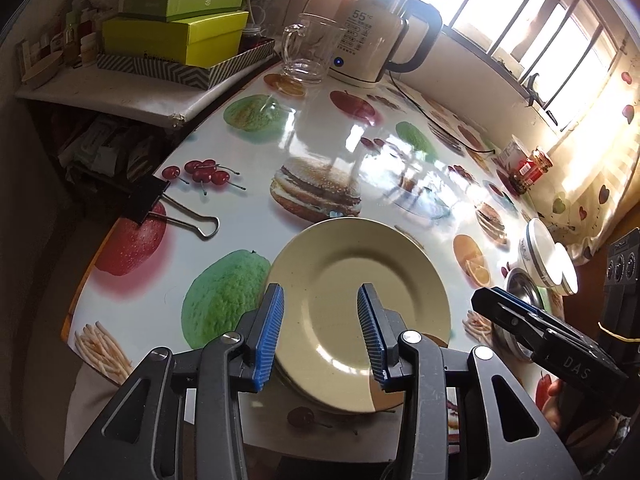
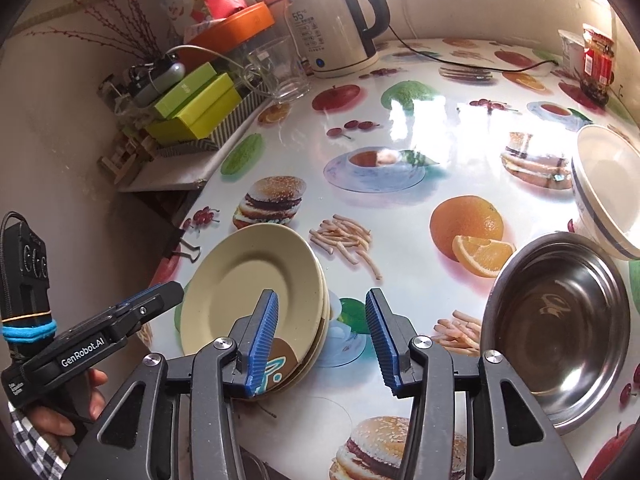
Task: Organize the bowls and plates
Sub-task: 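Open both grippers and release the rim of the beige plate stack, then move both grippers over to the rim of the steel bowl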
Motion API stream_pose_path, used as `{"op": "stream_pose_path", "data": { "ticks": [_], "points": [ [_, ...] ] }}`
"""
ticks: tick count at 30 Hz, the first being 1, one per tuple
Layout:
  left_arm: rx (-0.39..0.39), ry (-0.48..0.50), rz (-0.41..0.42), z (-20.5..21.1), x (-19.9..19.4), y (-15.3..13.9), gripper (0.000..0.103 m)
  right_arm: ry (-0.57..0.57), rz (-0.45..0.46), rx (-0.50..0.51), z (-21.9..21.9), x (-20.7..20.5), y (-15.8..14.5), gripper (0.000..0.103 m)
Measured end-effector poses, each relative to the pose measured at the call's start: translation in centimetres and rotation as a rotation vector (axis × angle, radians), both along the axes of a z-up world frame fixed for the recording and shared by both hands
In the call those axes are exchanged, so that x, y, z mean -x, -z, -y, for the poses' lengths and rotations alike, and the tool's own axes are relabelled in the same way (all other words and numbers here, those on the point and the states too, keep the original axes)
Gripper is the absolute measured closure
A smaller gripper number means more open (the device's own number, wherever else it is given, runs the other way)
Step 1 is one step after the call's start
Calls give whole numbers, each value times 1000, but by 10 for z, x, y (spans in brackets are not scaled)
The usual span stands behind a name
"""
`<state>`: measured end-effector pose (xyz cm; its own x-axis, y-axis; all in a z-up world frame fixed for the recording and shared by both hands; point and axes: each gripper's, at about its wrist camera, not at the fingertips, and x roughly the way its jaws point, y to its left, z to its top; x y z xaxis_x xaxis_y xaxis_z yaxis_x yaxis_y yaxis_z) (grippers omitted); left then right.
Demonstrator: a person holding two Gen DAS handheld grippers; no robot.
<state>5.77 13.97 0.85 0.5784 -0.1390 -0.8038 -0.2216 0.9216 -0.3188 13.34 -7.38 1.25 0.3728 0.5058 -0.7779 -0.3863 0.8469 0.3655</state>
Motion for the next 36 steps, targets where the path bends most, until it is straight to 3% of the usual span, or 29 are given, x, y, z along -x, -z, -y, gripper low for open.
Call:
{"op": "stream_pose_path", "data": {
  "ticks": [10,36],
  "points": [
    [-95,70,55,29,-9,-22,63,55,41,14,19,5,-14,57],
    [-26,380,113,139,-54,-36,63,376,93,40,137,27,-33,54]
  ]
}}
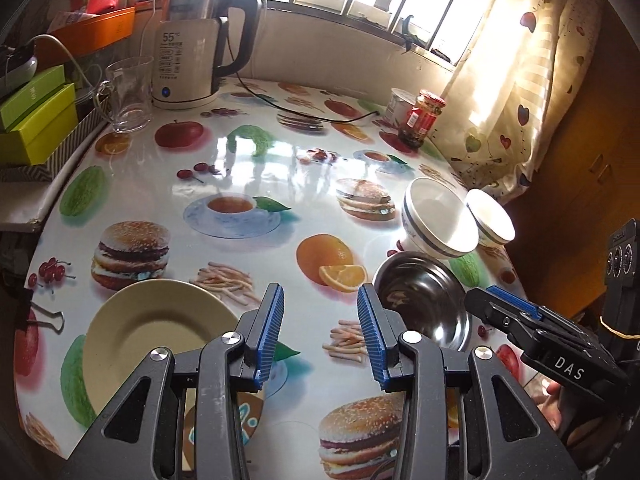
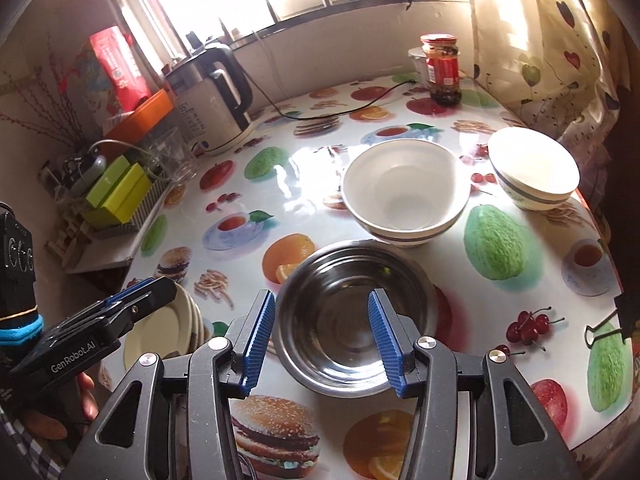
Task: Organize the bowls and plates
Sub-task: 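Move both grippers over to the rim of the steel bowl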
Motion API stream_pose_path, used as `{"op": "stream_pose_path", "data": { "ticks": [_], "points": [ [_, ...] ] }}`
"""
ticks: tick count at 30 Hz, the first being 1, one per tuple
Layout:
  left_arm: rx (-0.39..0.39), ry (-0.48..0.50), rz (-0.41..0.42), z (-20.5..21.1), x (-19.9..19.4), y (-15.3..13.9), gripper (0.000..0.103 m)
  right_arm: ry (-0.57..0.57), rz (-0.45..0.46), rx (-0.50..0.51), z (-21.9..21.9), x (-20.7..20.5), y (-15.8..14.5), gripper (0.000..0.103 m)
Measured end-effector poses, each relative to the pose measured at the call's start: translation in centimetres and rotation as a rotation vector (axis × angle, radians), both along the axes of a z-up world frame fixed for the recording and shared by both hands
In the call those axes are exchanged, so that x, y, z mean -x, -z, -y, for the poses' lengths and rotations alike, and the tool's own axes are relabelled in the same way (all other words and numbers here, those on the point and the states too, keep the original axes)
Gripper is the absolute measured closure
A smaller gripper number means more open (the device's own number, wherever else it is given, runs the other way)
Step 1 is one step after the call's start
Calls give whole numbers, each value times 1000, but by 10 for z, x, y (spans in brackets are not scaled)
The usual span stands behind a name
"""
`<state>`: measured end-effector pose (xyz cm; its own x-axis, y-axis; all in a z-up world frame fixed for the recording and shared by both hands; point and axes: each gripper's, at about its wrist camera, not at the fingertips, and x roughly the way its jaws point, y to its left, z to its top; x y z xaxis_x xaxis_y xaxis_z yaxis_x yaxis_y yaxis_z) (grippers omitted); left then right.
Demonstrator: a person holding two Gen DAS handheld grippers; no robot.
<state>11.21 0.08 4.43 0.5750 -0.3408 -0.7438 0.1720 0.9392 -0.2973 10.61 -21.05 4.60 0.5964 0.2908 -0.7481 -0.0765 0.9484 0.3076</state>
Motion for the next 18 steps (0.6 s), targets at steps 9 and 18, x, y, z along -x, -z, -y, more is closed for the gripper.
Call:
{"op": "stream_pose_path", "data": {
  "ticks": [9,18],
  "points": [
    [22,88,-24,31,-17,8,63,106,-29,-14,44,8,11,54],
    [22,155,-84,56,-36,28,63,130,-67,-33,60,4,31,54]
  ]
}}
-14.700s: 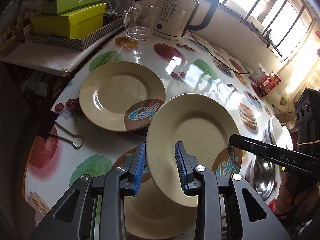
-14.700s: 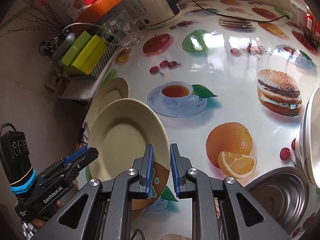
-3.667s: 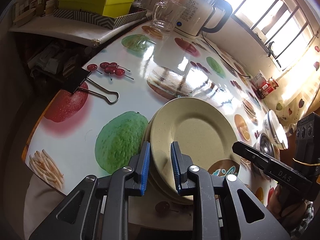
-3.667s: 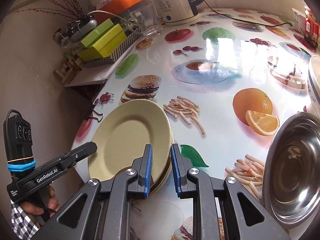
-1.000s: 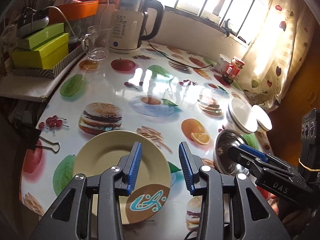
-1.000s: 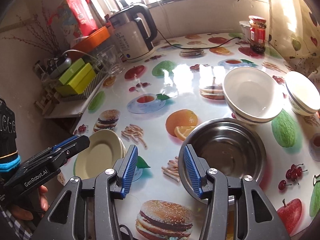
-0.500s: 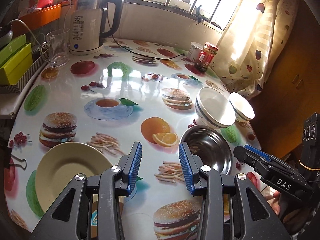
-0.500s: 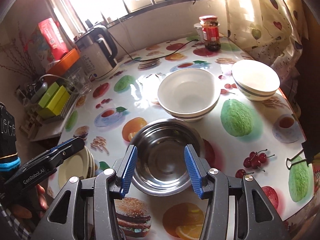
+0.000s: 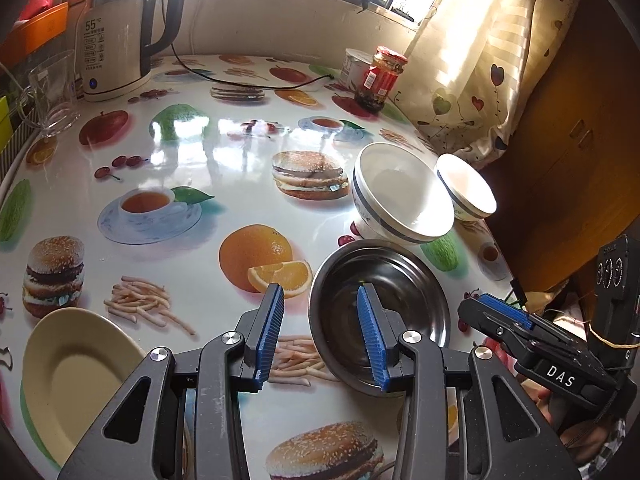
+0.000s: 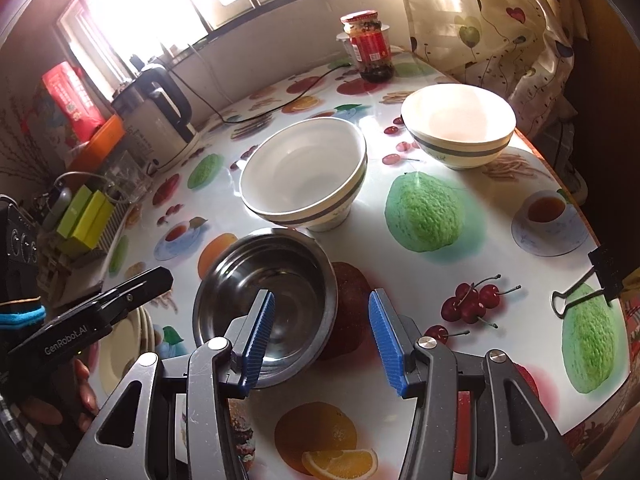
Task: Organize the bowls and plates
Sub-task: 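Move both grippers over to the rim of the steel bowl, then close both grippers on the steel bowl rim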
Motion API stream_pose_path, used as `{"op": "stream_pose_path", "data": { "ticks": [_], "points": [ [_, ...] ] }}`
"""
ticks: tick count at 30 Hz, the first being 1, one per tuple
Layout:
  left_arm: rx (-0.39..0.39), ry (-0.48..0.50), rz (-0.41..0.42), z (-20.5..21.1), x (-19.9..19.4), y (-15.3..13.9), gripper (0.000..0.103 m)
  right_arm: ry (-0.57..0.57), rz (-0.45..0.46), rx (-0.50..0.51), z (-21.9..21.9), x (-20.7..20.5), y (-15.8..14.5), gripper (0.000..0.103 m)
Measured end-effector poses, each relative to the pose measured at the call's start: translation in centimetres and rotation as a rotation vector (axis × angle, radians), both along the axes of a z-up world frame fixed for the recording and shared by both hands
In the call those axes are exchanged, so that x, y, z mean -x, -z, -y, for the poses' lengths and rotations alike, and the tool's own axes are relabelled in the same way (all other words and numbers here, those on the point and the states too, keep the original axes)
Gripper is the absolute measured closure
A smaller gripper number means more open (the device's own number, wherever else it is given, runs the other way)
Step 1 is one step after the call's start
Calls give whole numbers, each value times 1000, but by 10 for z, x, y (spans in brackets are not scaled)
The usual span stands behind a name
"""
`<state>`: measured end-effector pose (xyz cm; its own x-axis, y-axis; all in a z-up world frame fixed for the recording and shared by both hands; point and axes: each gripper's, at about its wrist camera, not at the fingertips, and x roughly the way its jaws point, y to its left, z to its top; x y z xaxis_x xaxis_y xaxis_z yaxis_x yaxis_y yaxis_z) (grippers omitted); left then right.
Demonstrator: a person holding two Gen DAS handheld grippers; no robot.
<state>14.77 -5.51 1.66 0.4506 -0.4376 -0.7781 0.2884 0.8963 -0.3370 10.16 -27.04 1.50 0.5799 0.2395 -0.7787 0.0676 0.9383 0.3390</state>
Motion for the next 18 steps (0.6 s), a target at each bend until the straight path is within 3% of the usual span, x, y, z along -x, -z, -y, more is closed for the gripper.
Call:
{"op": "stream_pose_path", "data": {
  "ticks": [9,11,15,18],
  "points": [
    [-14,23,-50,15,-9,14,63,-35,-39,-40,2,-17,22,54],
    [-15,36,-55,19,-10,15,63,-44,-42,-50,3,-17,24,58],
    [-17,68,-66,31,-8,17,63,-68,-54,-84,5,-20,29,75],
    [-19,91,-73,39,-5,17,63,-77,-58,-88,7,-19,32,81]
  ]
}}
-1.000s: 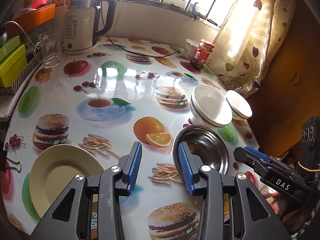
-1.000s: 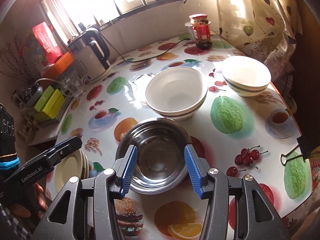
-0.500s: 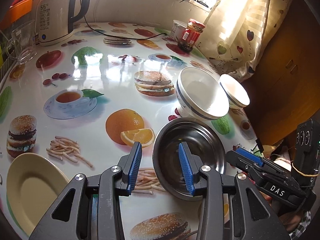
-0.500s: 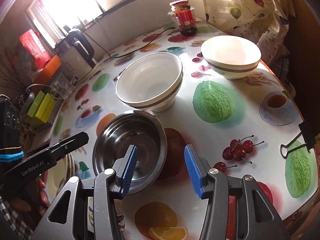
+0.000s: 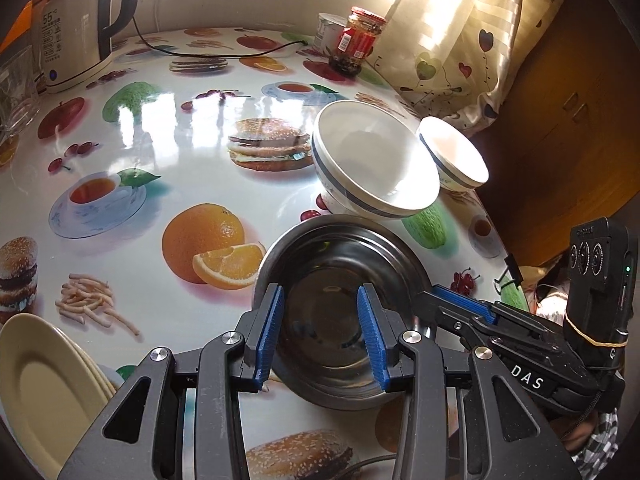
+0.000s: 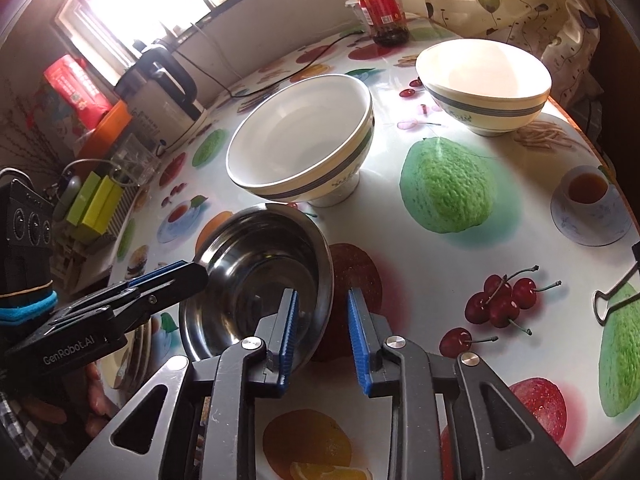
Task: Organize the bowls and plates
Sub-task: 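Close both grippers on the steel bowl rim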
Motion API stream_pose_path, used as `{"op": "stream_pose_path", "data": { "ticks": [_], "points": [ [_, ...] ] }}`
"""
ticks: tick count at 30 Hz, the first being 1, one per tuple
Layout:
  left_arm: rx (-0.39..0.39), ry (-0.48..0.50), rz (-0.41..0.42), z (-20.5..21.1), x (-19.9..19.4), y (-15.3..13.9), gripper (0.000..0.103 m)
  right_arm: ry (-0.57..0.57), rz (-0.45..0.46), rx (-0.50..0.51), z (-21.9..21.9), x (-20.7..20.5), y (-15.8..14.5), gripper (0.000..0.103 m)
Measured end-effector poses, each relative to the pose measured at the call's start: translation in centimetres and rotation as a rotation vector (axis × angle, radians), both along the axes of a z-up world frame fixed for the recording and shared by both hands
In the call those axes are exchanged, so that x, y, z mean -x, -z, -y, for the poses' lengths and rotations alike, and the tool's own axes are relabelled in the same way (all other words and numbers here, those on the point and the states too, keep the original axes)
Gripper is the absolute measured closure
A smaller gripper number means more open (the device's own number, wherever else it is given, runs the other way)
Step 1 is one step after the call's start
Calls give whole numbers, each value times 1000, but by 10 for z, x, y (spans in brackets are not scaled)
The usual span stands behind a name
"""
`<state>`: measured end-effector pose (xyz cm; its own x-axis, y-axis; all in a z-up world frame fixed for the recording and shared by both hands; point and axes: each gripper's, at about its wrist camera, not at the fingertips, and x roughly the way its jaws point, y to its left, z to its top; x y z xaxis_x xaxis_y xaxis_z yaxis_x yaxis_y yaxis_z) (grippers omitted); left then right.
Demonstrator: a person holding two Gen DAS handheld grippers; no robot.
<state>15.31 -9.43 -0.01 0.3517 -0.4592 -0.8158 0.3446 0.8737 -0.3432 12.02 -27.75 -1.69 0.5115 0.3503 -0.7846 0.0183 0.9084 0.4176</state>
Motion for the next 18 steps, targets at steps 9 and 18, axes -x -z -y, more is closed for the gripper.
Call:
{"op": "stream_pose_path", "data": {
  "ticks": [9,18],
  "points": [
    [-18,14,16,9,7,-7,63,-4,9,-23,10,9,-1,90],
    [-23,0,32,8,2,-15,63,25,1,5,32,23,-2,90]
  ]
}}
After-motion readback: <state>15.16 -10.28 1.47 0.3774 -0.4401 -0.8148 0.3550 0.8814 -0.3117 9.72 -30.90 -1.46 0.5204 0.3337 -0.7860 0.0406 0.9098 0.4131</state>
